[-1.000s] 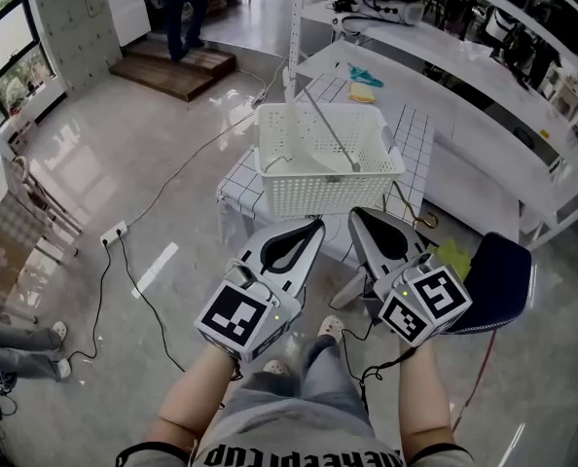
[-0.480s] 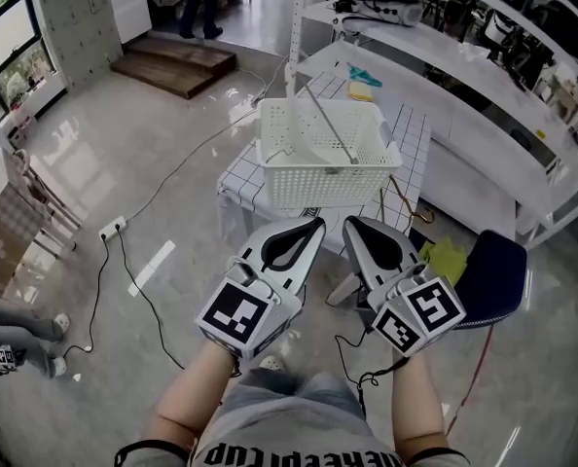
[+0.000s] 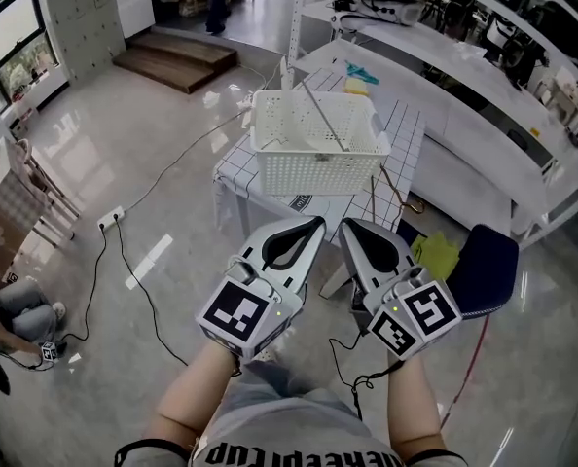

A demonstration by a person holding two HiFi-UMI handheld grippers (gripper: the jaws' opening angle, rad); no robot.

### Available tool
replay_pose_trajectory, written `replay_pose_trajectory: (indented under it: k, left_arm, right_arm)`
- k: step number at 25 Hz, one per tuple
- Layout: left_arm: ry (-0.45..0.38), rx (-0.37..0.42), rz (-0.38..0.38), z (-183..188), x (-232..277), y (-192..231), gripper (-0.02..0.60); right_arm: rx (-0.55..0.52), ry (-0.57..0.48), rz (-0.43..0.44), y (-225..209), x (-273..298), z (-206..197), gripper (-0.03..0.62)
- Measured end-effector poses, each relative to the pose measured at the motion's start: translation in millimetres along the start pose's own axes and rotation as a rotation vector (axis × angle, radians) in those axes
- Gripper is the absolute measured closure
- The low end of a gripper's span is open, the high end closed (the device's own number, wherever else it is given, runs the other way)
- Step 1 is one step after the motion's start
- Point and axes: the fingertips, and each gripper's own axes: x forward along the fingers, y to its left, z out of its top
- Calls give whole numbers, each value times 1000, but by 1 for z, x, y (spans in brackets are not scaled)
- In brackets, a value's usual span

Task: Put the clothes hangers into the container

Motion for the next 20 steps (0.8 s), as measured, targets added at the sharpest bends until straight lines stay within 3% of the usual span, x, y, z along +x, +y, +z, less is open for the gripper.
replay_pose_trajectory:
  k: [20]
  left_arm:
    - [19, -14, 7, 4, -33, -65, 571]
  right_arm:
    - [5, 9, 17, 38, -60, -1, 588]
